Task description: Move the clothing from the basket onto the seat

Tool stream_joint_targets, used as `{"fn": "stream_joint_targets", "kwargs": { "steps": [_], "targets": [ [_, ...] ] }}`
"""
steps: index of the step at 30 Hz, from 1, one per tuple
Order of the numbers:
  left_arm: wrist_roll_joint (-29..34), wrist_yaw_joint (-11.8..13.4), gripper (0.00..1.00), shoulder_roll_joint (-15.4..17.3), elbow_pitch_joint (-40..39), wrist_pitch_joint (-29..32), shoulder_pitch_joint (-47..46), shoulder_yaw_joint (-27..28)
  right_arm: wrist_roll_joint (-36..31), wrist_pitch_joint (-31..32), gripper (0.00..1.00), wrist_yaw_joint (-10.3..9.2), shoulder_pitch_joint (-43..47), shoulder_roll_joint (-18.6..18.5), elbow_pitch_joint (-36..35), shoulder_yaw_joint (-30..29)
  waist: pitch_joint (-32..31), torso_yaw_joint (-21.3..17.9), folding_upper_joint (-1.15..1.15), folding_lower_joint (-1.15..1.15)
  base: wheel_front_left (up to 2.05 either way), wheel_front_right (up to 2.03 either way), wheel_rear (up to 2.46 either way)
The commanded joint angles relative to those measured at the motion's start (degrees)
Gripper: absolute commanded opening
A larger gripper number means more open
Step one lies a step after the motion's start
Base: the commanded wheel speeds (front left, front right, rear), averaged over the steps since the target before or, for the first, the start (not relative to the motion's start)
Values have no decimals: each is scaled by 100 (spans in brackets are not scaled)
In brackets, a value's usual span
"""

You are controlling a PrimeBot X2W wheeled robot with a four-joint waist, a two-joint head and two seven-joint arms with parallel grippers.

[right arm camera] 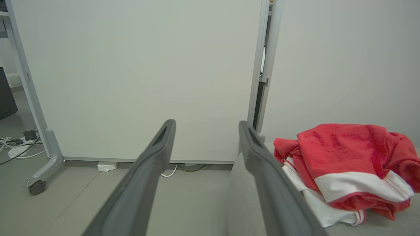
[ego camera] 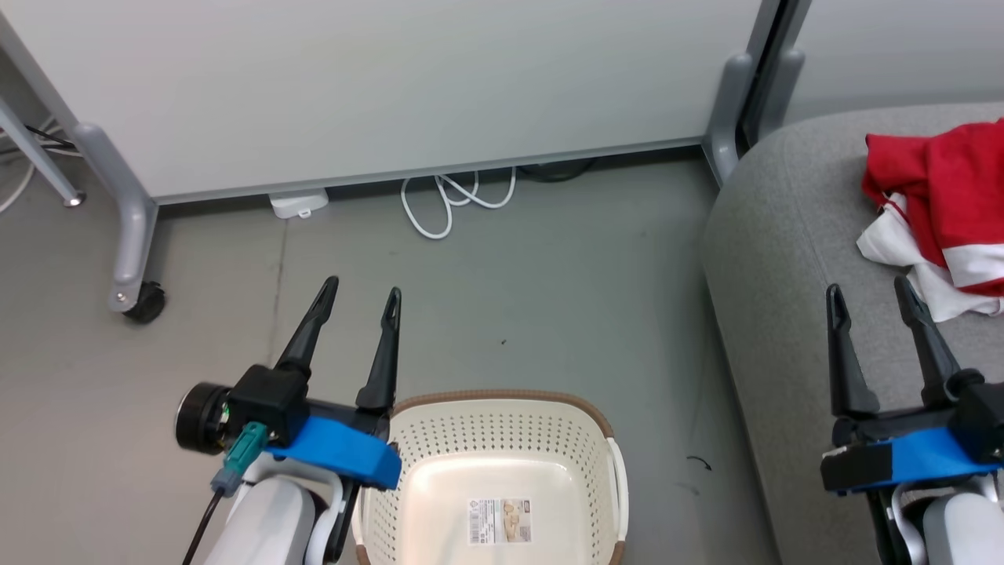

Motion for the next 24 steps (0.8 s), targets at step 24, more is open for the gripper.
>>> {"fn": "stream_joint_targets", "kwargs": {
  "steps": [24],
  "targets": [
    [493,-359,100,-375,-165,-28,1129,911,-108,-2,100,2,876,339,-92,-213,-659,125,0,2,0,0,0]
  ]
}}
